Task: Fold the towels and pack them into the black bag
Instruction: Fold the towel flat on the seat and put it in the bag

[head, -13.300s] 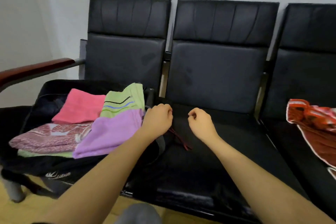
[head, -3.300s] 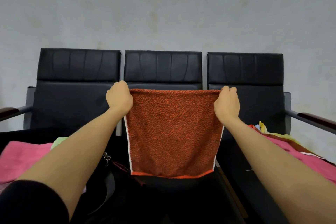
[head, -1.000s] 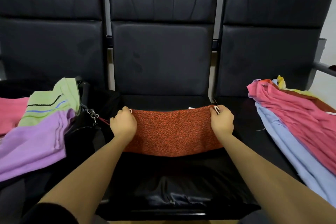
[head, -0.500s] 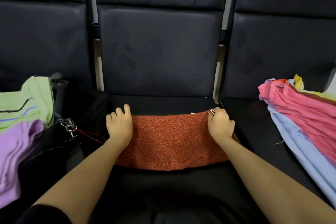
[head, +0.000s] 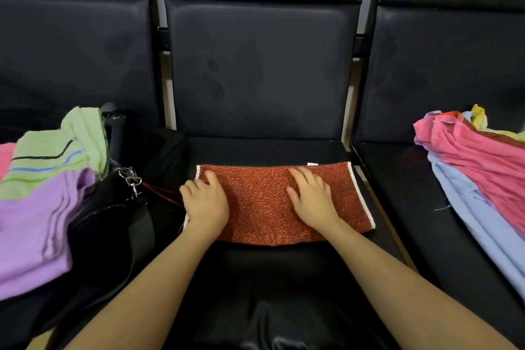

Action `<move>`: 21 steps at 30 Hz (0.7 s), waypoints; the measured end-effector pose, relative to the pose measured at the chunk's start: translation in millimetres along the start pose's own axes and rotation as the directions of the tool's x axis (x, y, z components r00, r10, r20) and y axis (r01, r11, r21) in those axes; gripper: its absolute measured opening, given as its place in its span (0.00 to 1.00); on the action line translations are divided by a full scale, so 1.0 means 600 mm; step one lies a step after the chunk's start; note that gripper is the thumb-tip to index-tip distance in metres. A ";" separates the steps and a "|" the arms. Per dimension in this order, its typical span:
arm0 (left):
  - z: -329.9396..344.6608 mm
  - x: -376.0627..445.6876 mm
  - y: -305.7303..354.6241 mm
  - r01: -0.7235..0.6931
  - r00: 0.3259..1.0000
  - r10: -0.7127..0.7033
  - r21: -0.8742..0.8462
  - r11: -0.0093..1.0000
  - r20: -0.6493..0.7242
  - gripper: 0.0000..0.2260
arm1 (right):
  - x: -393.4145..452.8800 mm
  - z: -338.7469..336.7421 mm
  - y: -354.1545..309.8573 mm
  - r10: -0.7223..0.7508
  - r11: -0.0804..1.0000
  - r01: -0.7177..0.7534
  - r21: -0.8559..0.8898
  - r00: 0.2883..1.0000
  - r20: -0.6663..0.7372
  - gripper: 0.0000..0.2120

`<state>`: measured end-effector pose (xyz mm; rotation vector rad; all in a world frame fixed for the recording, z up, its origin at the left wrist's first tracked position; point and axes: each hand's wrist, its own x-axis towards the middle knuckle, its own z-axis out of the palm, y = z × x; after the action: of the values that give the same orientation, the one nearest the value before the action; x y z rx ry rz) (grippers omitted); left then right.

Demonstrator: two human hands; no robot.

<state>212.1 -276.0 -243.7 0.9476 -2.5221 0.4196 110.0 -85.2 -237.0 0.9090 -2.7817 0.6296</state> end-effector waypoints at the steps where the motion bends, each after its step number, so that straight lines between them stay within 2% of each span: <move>1: -0.001 -0.009 0.000 -0.019 1.000 0.019 -0.028 0.999 -0.003 0.17 | -0.009 0.004 0.004 0.021 0.999 -0.019 -0.031 0.998 0.066 0.23; 3: -0.004 -0.024 0.001 -0.044 0.998 0.046 -0.053 0.998 0.038 0.16 | -0.024 0.005 0.012 0.068 0.996 -0.058 -0.072 0.989 0.133 0.23; 6: -0.015 -0.039 0.007 -0.060 0.996 0.063 -0.049 0.997 0.061 0.11 | -0.041 -0.009 0.022 0.117 0.991 -0.104 -0.085 0.980 0.163 0.23; 9: -0.013 -0.060 0.008 -0.057 0.981 0.060 -0.023 0.998 0.184 0.08 | -0.057 -0.017 0.029 0.129 0.986 -0.108 -0.131 0.977 0.169 0.23; 11: -0.017 -0.072 0.008 -0.031 0.973 0.044 -0.062 0.998 0.228 0.12 | -0.066 -0.019 0.032 0.131 0.982 -0.105 -0.158 0.977 0.166 0.23; 15: -0.015 -0.077 0.010 -0.034 0.979 0.046 -0.063 0.997 0.200 0.16 | -0.081 -0.022 0.027 0.130 0.980 -0.102 -0.173 0.979 0.158 0.26; 19: -0.028 -0.067 0.007 -0.114 0.952 0.149 -0.144 0.983 0.267 0.17 | -0.087 -0.023 0.021 0.129 0.966 -0.070 -0.250 0.965 0.227 0.29; 21: -0.035 -0.058 0.005 -0.147 0.956 0.189 -0.192 0.970 0.223 0.16 | -0.088 -0.019 0.017 0.137 0.942 -0.037 -0.332 0.950 0.281 0.32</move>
<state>239.5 -246.3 -242.5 0.7586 -2.8172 0.1362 146.6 -44.7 -244.4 0.8739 -3.0761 0.0321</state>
